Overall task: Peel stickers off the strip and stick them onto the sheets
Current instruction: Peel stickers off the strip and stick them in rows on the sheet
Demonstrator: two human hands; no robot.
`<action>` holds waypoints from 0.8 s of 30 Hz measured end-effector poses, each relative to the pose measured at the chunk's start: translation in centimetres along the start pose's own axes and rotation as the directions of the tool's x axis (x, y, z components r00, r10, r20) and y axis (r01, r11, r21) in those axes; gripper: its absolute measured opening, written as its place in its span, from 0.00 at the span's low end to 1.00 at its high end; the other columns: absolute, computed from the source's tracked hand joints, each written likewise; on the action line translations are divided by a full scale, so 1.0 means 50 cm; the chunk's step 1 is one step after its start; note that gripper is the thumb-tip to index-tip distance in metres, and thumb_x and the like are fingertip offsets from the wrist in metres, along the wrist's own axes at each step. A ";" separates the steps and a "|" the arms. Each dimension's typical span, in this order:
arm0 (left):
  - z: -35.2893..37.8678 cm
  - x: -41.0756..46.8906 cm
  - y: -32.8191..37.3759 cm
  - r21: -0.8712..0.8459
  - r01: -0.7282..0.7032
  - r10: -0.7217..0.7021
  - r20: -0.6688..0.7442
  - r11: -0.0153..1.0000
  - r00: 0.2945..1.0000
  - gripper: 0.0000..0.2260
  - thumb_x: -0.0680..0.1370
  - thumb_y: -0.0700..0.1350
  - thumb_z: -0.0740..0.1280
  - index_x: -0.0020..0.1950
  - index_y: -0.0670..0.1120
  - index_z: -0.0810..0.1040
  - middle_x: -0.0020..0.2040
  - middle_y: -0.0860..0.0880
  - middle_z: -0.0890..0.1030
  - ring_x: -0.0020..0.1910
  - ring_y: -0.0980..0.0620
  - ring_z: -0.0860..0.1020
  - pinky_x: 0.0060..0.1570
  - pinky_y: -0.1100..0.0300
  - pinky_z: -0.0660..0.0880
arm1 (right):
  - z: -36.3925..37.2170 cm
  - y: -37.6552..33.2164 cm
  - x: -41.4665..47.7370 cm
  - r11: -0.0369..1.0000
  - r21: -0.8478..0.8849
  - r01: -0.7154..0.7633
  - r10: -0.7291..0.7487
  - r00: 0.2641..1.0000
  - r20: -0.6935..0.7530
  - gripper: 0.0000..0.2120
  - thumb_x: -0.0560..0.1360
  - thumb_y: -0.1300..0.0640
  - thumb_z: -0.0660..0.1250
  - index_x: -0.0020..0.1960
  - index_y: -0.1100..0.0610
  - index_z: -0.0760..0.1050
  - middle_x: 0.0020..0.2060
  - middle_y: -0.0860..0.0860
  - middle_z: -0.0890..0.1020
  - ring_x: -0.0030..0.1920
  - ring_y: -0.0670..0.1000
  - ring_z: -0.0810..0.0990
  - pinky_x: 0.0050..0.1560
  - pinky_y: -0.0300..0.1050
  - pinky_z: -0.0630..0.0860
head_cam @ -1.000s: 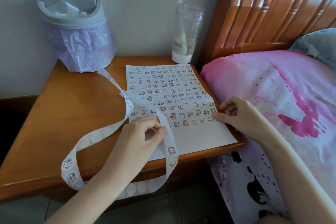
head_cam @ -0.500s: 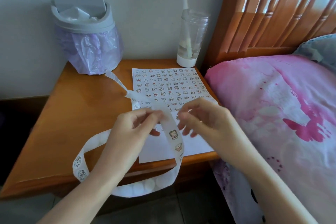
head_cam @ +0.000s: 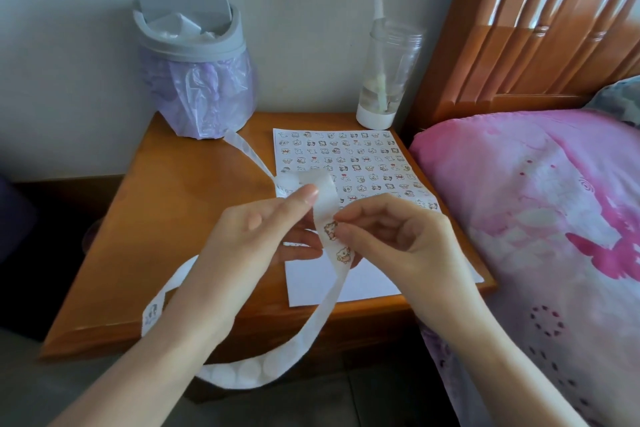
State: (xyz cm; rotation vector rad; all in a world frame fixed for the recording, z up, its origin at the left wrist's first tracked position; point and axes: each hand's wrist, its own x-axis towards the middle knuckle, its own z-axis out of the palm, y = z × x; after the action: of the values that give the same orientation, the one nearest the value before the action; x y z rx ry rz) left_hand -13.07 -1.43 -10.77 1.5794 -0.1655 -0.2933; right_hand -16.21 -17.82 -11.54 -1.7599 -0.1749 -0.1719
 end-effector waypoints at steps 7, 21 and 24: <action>-0.015 -0.004 0.002 0.024 0.012 -0.011 -0.026 1.000 1.000 0.09 0.72 0.50 0.68 0.45 0.47 0.84 0.41 0.50 0.86 0.44 0.55 0.84 0.48 0.62 0.80 | 0.024 0.009 0.002 0.995 -0.072 0.064 -0.067 0.996 -0.051 0.06 0.72 0.62 0.70 0.47 0.54 0.80 0.41 0.46 0.85 0.45 0.45 0.84 0.46 0.43 0.82; -0.033 -0.002 -0.005 0.089 -0.048 0.056 -0.091 0.995 0.994 0.07 0.75 0.46 0.66 0.41 0.51 0.83 0.35 0.57 0.85 0.38 0.66 0.81 0.33 0.78 0.71 | 0.055 0.023 0.014 0.978 -0.185 0.095 -0.107 0.993 -0.053 0.07 0.73 0.57 0.70 0.50 0.50 0.80 0.41 0.45 0.85 0.44 0.45 0.84 0.45 0.44 0.82; -0.033 -0.002 -0.004 0.100 -0.050 0.059 -0.089 0.994 0.994 0.07 0.75 0.46 0.67 0.39 0.52 0.83 0.35 0.57 0.85 0.38 0.65 0.82 0.34 0.78 0.72 | 0.057 0.025 0.014 0.974 -0.200 0.104 -0.118 0.991 -0.063 0.06 0.72 0.57 0.70 0.49 0.52 0.81 0.42 0.45 0.85 0.44 0.44 0.84 0.45 0.43 0.82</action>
State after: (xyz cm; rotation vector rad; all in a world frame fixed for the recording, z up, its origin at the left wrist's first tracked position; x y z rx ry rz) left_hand -12.72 0.20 -10.96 1.6790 -0.1533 -0.1712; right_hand -15.22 -15.27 -13.14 -1.9382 -0.2077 -0.3462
